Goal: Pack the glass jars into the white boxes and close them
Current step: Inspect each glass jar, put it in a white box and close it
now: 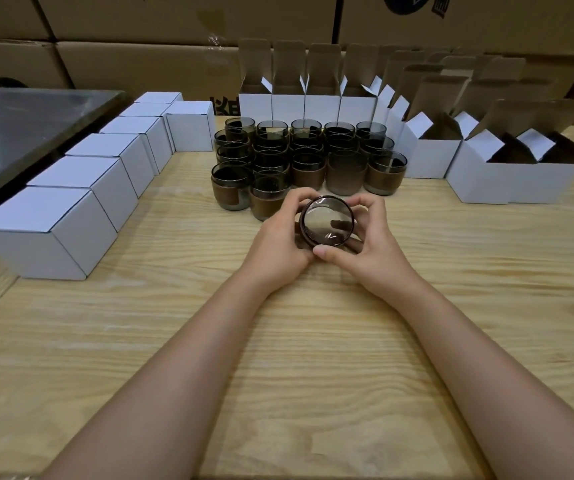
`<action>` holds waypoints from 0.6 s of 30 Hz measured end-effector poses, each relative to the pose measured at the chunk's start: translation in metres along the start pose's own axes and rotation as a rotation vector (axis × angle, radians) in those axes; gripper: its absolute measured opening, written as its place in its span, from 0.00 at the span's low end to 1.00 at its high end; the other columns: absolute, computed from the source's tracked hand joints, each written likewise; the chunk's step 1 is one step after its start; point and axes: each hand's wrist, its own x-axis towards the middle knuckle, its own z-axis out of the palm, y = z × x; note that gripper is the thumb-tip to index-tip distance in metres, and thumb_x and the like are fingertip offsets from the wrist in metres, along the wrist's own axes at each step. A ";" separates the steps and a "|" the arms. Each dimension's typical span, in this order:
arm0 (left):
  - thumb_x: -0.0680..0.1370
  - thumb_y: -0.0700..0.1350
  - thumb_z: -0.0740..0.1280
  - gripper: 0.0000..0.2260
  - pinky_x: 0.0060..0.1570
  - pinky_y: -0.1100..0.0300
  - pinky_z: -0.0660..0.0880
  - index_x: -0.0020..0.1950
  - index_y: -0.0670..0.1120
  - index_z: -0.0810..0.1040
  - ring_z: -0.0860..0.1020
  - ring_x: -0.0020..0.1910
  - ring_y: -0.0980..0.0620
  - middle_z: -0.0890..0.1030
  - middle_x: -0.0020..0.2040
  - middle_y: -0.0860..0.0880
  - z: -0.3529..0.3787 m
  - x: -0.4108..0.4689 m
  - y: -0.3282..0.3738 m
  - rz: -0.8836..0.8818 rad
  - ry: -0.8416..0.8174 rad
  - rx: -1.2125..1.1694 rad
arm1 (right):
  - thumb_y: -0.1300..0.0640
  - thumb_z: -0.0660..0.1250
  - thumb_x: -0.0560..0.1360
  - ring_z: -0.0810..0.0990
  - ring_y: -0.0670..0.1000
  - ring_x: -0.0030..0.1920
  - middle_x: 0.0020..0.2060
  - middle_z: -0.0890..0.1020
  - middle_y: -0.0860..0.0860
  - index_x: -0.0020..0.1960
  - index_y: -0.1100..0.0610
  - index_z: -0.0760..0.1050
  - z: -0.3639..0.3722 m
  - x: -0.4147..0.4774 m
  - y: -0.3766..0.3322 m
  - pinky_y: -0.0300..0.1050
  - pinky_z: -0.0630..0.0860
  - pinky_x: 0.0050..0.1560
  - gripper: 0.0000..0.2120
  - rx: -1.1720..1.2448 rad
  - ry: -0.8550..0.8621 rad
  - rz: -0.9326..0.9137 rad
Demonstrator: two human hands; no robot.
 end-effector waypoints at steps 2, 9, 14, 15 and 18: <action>0.68 0.37 0.74 0.30 0.52 0.63 0.75 0.61 0.60 0.67 0.77 0.53 0.60 0.78 0.59 0.55 0.000 0.000 -0.001 0.009 0.000 -0.006 | 0.62 0.76 0.69 0.76 0.41 0.59 0.63 0.72 0.53 0.60 0.44 0.61 0.000 -0.001 0.000 0.36 0.75 0.58 0.31 -0.002 -0.005 0.003; 0.68 0.34 0.70 0.27 0.41 0.70 0.74 0.58 0.59 0.70 0.78 0.42 0.65 0.78 0.54 0.59 0.001 -0.002 0.003 0.035 0.024 -0.029 | 0.61 0.77 0.68 0.73 0.44 0.62 0.60 0.74 0.48 0.62 0.45 0.69 0.004 0.000 -0.004 0.39 0.71 0.62 0.28 -0.081 0.054 -0.080; 0.67 0.33 0.71 0.26 0.43 0.67 0.75 0.58 0.56 0.73 0.78 0.44 0.62 0.80 0.51 0.59 0.001 -0.004 0.005 0.078 0.031 -0.012 | 0.57 0.79 0.66 0.76 0.38 0.53 0.49 0.76 0.40 0.50 0.43 0.69 0.013 0.003 -0.009 0.32 0.72 0.52 0.22 0.001 0.207 -0.035; 0.66 0.33 0.72 0.26 0.45 0.65 0.75 0.58 0.55 0.73 0.78 0.46 0.61 0.80 0.51 0.58 0.002 -0.004 0.005 0.086 0.031 0.003 | 0.56 0.79 0.66 0.77 0.39 0.53 0.48 0.77 0.40 0.49 0.43 0.69 0.015 0.004 -0.009 0.33 0.72 0.52 0.21 0.010 0.238 -0.019; 0.67 0.32 0.73 0.26 0.47 0.59 0.76 0.59 0.54 0.73 0.78 0.49 0.58 0.80 0.53 0.56 0.002 -0.003 0.005 0.105 0.024 0.028 | 0.54 0.76 0.69 0.75 0.33 0.49 0.45 0.77 0.40 0.46 0.45 0.70 0.018 0.007 -0.011 0.28 0.70 0.49 0.15 0.026 0.303 -0.020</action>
